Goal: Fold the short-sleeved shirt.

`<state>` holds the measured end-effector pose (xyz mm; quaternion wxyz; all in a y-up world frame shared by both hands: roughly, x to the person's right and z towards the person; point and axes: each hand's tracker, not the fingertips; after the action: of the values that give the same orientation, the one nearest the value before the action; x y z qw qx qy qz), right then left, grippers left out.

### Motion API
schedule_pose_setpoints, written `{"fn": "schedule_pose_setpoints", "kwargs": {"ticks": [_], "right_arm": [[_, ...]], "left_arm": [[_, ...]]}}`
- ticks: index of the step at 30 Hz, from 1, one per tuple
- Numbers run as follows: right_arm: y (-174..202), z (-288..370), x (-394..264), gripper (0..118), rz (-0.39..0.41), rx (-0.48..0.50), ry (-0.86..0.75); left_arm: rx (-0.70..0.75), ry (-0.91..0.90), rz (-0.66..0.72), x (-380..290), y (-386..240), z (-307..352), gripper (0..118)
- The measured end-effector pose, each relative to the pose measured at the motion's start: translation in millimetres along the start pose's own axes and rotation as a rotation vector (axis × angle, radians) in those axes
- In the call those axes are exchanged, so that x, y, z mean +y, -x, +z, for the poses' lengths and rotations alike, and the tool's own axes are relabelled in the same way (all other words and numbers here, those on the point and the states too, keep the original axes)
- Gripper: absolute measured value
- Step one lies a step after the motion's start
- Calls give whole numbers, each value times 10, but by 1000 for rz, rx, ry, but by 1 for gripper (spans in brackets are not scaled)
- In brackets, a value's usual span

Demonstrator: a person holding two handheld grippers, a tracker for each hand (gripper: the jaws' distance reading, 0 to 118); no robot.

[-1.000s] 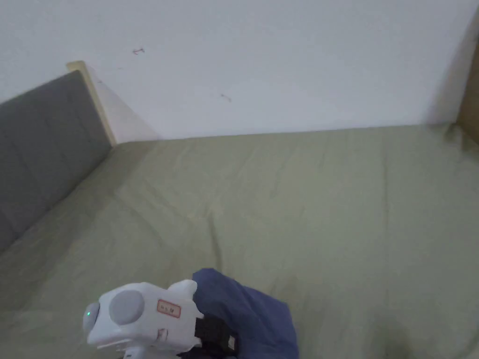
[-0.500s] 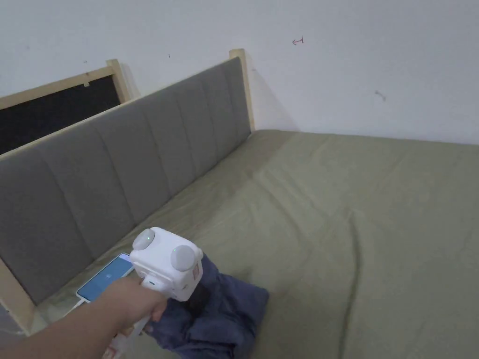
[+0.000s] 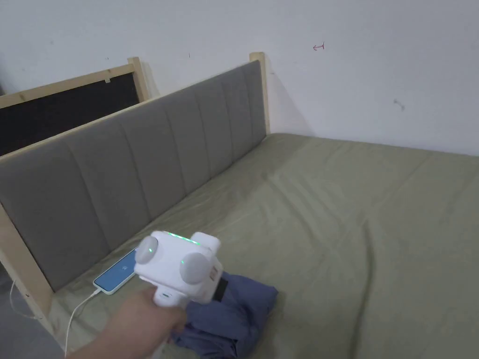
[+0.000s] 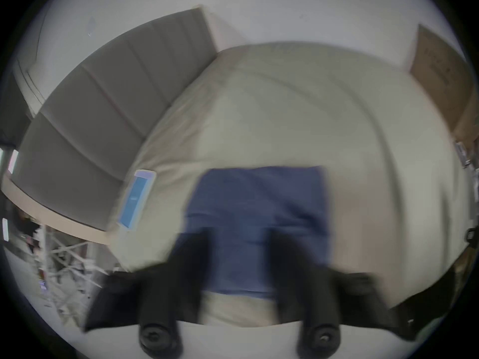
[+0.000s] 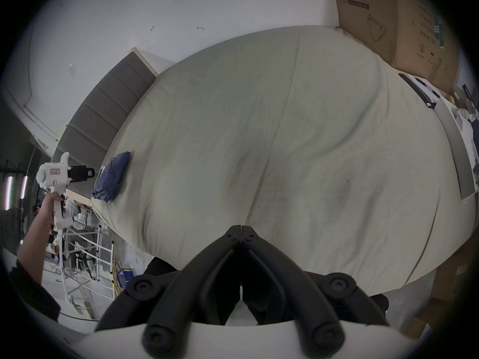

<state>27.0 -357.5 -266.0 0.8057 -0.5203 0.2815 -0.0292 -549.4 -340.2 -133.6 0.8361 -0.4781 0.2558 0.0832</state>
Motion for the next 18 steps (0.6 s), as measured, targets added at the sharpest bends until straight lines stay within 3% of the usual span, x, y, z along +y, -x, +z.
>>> {"fn": "schedule_pose_setpoints", "kwargs": {"ticks": [9, 13, 18], "right_arm": [[16, 746, 191, 0, -29, 64, -173], [109, 1409, 274, 0, 24, 77, -333], [278, 2429, 171, 0, 111, 63, -739]], "left_arm": [[-481, -334, 202, -420, -1573, 1422, 0], [-511, -542, 78, -371, -2124, 2164, 0], [-496, -810, 25, -361, -2525, 2982, 0]]}}
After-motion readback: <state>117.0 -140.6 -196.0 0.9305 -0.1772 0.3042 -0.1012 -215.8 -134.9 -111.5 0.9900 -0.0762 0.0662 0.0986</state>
